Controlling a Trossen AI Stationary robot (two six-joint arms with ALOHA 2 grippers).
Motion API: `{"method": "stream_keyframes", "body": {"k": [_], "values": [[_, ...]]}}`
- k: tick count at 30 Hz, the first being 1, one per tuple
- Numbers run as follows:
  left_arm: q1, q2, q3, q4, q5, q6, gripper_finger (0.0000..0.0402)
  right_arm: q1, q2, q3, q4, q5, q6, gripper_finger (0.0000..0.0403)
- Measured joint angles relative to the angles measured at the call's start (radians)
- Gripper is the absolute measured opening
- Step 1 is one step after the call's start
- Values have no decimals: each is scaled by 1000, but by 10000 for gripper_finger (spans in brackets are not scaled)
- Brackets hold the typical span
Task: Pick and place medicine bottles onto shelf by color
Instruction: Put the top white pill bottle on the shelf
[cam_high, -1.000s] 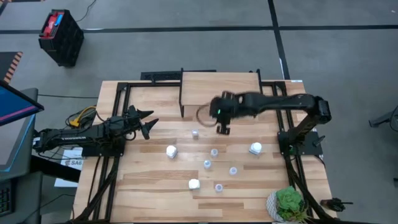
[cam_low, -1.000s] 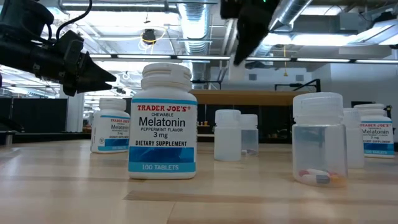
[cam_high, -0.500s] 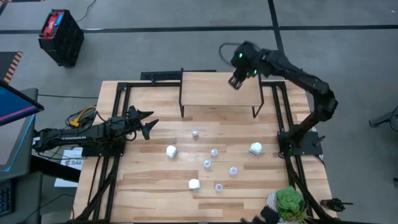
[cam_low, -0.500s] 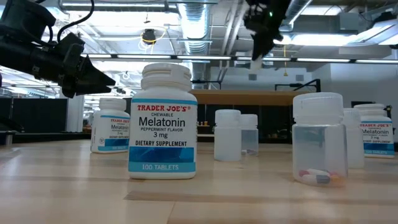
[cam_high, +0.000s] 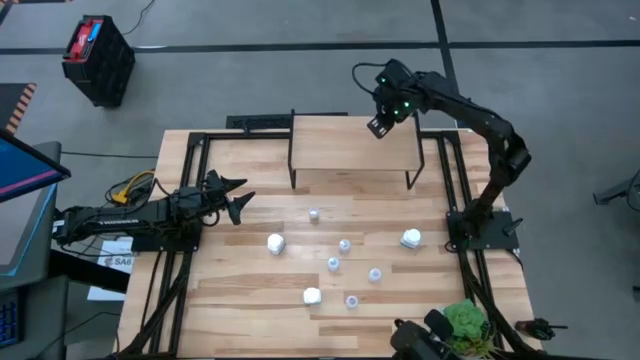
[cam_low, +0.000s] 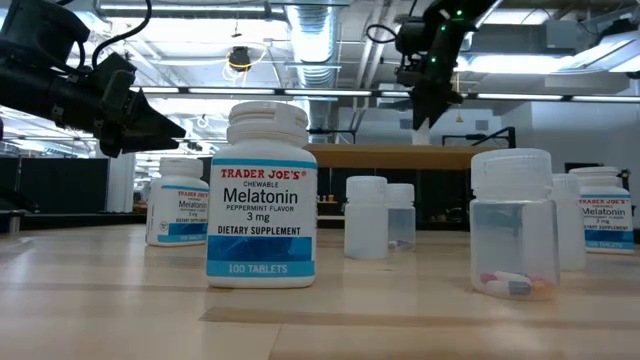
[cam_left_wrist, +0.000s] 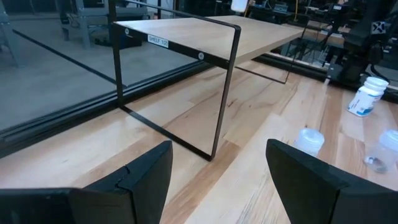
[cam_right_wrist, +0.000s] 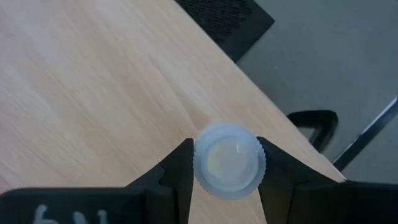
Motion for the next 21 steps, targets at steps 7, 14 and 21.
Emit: {"method": "stream_keyframes", "body": {"k": [7, 14, 21], "values": [[0, 0, 0, 0, 0, 0, 247, -5, 42, 0, 22, 1, 0, 155], [0, 0, 0, 0, -1, 0, 247, -11, 43, 0, 25, 1, 2, 166], [0, 0, 0, 0, -1, 0, 247, -16, 43, 0, 22, 4, 8, 214]]}}
